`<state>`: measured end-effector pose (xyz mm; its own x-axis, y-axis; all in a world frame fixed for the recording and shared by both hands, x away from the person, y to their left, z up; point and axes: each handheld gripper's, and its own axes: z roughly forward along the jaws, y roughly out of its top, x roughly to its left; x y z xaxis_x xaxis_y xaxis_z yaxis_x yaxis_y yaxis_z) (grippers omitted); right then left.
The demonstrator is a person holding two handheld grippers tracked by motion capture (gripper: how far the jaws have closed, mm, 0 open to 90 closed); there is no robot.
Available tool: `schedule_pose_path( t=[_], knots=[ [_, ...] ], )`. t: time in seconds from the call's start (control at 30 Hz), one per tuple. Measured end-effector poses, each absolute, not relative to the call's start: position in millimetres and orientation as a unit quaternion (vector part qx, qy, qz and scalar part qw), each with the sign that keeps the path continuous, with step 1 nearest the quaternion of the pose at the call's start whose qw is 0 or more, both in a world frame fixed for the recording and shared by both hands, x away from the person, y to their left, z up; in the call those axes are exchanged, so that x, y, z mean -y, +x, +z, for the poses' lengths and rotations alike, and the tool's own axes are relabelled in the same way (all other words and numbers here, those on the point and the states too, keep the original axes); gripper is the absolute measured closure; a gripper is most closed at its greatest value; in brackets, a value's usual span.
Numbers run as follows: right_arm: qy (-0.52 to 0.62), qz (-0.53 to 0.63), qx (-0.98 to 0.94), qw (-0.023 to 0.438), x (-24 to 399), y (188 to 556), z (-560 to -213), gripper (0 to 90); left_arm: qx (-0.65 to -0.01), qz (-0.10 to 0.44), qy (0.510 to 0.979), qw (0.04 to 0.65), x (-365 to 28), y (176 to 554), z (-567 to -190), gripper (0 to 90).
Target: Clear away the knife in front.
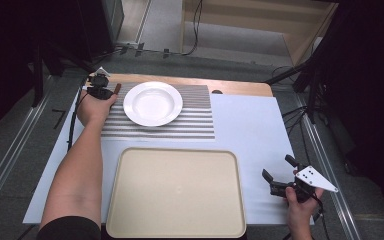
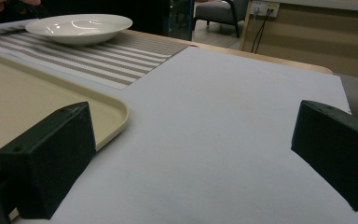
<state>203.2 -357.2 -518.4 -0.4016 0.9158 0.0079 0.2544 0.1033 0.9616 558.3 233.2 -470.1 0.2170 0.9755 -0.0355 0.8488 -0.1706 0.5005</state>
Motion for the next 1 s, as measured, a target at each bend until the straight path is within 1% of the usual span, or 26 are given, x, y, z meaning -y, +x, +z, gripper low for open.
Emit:
schedule_pose_path(
  t=[0.33,0.47,0.6,1.0],
  knots=[
    [0.437,0.507,-0.667,0.326,357.1,203.2,-518.3,0.0,-0.601,0.143,0.747,0.245,-238.5,552.4,-452.9,77.6],
    [0.436,0.506,-0.669,0.326,356.9,203.2,-518.2,0.0,-0.592,0.146,0.754,0.246,-237.1,548.2,-445.8,77.5],
    [0.436,0.505,-0.670,0.326,356.5,203.1,-518.2,0.0,-0.584,0.147,0.755,0.261,-237.4,542.6,-435.5,77.5],
    [0.434,0.504,-0.671,0.327,356.2,203.1,-518.3,0.0,-0.540,0.151,0.779,0.280,-232.8,513.7,-412.4,77.5]
  ],
)
